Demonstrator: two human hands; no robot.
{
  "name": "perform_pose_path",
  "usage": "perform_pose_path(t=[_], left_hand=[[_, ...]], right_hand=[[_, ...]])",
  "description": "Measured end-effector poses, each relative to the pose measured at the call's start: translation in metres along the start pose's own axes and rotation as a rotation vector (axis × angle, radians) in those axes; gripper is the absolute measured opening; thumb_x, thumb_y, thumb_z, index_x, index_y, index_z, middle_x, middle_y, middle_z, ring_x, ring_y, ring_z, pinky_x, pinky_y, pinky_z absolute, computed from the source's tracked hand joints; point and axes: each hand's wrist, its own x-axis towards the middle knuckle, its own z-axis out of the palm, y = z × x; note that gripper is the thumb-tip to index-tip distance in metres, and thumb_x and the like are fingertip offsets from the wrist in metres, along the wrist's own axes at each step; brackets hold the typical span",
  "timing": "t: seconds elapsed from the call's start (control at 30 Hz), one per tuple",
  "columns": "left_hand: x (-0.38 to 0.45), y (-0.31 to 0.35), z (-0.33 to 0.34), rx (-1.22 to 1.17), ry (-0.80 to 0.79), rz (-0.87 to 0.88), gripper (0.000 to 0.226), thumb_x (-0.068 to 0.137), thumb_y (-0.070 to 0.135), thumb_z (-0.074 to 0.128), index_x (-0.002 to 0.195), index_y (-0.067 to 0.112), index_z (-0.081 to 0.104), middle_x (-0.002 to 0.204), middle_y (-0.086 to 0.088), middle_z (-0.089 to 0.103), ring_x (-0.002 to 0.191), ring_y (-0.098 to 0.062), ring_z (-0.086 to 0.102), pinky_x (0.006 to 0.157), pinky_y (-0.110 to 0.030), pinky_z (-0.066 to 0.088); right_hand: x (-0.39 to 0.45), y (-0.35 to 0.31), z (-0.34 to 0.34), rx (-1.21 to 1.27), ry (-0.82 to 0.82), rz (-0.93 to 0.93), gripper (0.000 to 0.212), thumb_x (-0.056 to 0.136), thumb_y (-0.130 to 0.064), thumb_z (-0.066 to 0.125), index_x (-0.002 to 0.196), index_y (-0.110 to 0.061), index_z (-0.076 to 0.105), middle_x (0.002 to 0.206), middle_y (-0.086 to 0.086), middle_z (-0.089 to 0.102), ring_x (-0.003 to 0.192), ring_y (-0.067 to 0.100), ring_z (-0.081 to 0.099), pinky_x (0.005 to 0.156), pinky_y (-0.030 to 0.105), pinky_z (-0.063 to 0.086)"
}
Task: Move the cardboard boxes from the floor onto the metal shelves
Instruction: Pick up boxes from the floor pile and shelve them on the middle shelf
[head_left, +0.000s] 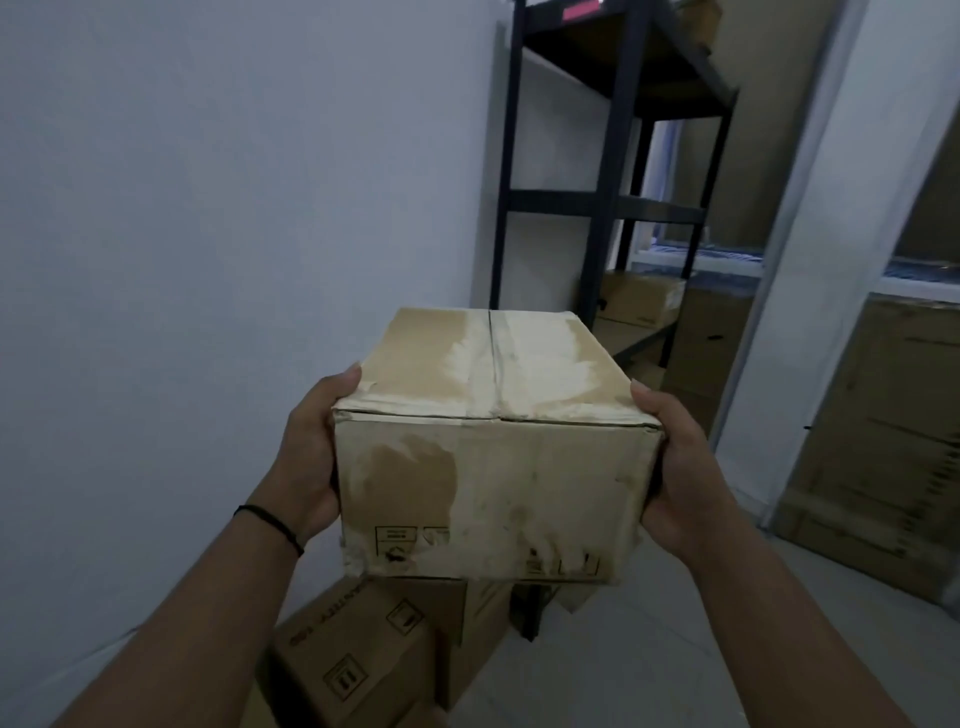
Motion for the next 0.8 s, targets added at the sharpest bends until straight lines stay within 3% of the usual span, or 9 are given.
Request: perform_pose_path(t=[0.23,0.4,0.57,0.67,0.8], left_hand=[[0.014,-0.01,0.054,-0.033,-0.171,-0.037,0.047,0.095,0.041,0.036,0.108,0.009,0.067,0.097,-0.016,0.073,0.077,-0.029,0.071,0.059,-0.034,0.059],[0.024,-0.029,0.105,-0.029,-0.264,-0.076,0.044,0.091,0.041,0.042,0.109,0.009,0.065,0.095,-0.014,0.073,0.076,-0.026,0.071,0.058,-0.032,0.058],[0.033,-0.056,0.158,-0.066,-0.336,-0.104,0.045,0.088,0.041,0.046,0.114,0.009,0.063,0.097,-0.014,0.072,0.078,-0.025,0.071,0.06,-0.032,0.058],[0.036,-0.076,0.194,-0.086,-0.362,-0.125,0.043,0.093,0.04,0.043,0.117,0.01,0.063,0.097,-0.012,0.073,0.079,-0.025,0.071,0.061,-0.033,0.059],[0.04,-0.109,0.255,-0.09,-0.38,-0.173,0.05,0.086,0.042,0.05,0.122,0.009,0.061,0.101,-0.014,0.072,0.081,-0.027,0.071,0.064,-0.036,0.06]], right_hand=[[-0.031,-0.033,-0.033,-0.014,0.109,-0.099,0.035,0.094,-0.038,0.043,0.108,-0.018,0.068,0.097,0.008,0.075,0.077,0.021,0.072,0.064,0.032,0.054],[-0.053,-0.057,-0.069,-0.013,0.201,-0.164,0.052,0.077,-0.045,0.053,0.116,-0.015,0.066,0.106,0.011,0.073,0.087,0.024,0.071,0.073,0.035,0.052],[-0.071,-0.078,-0.116,0.018,0.261,-0.196,0.039,0.094,-0.039,0.043,0.115,-0.015,0.066,0.103,0.01,0.074,0.084,0.023,0.072,0.068,0.033,0.054],[-0.081,-0.091,-0.147,0.037,0.309,-0.213,0.037,0.094,-0.037,0.044,0.112,-0.016,0.067,0.103,0.01,0.074,0.083,0.023,0.072,0.067,0.033,0.055],[-0.094,-0.118,-0.202,0.054,0.363,-0.229,0.038,0.095,-0.036,0.044,0.113,-0.014,0.067,0.104,0.013,0.073,0.083,0.025,0.072,0.067,0.034,0.055]])
